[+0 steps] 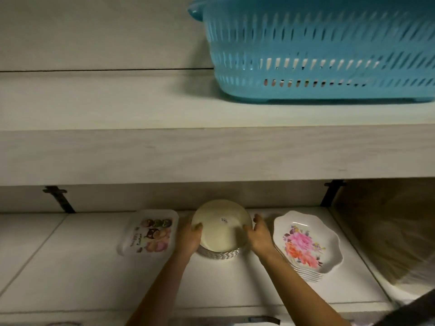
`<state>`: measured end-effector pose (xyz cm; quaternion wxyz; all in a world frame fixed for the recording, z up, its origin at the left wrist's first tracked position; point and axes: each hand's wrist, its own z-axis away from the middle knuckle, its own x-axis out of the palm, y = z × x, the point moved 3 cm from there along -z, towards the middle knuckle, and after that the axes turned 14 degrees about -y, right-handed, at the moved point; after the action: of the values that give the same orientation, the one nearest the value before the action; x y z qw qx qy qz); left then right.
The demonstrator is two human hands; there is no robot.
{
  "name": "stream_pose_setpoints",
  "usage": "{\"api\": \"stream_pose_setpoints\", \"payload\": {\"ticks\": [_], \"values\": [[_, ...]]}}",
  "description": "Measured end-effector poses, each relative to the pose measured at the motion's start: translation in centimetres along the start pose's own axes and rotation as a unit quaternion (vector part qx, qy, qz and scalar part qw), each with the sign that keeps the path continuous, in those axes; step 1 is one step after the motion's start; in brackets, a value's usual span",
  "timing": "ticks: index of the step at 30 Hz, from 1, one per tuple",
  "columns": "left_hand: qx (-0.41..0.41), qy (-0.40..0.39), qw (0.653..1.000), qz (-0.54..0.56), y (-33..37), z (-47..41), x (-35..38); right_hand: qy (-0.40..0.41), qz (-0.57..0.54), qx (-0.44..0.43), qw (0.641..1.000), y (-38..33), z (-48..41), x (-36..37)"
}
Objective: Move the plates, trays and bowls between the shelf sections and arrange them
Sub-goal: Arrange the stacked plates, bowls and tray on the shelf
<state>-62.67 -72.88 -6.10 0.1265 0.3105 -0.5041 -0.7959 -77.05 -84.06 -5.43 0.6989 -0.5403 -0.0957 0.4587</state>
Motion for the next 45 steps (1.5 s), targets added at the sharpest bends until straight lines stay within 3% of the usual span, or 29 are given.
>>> {"api": "stream_pose_setpoints", "payload": {"ticks": [5,9,14,19,33,45], "values": [[-0.033,-0.059,0.994,0.087,-4.1,-2.9,0.0,-0.004,-0.062,0.062,0.996,2.9,-1.0,1.3],[-0.056,-0.089,0.98,0.171,-3.2,-1.8,0.0,0.033,-0.094,0.055,0.993,3.3,-1.0,1.7],[-0.07,-0.114,0.975,0.177,-2.7,0.8,-0.2,0.059,-0.073,0.054,0.994,5.8,-0.9,1.9],[-0.036,-0.112,0.981,0.152,-1.8,4.7,-1.7,0.07,-0.077,0.03,0.994,2.5,4.1,2.4],[0.031,-0.016,0.988,0.153,-3.2,10.2,-19.9,0.002,-0.141,-0.065,0.988,-9.4,7.4,15.6],[-0.036,-0.024,0.991,0.128,-12.6,9.9,-32.1,-0.038,-0.087,-0.028,0.995,-11.2,5.1,31.3]]}}
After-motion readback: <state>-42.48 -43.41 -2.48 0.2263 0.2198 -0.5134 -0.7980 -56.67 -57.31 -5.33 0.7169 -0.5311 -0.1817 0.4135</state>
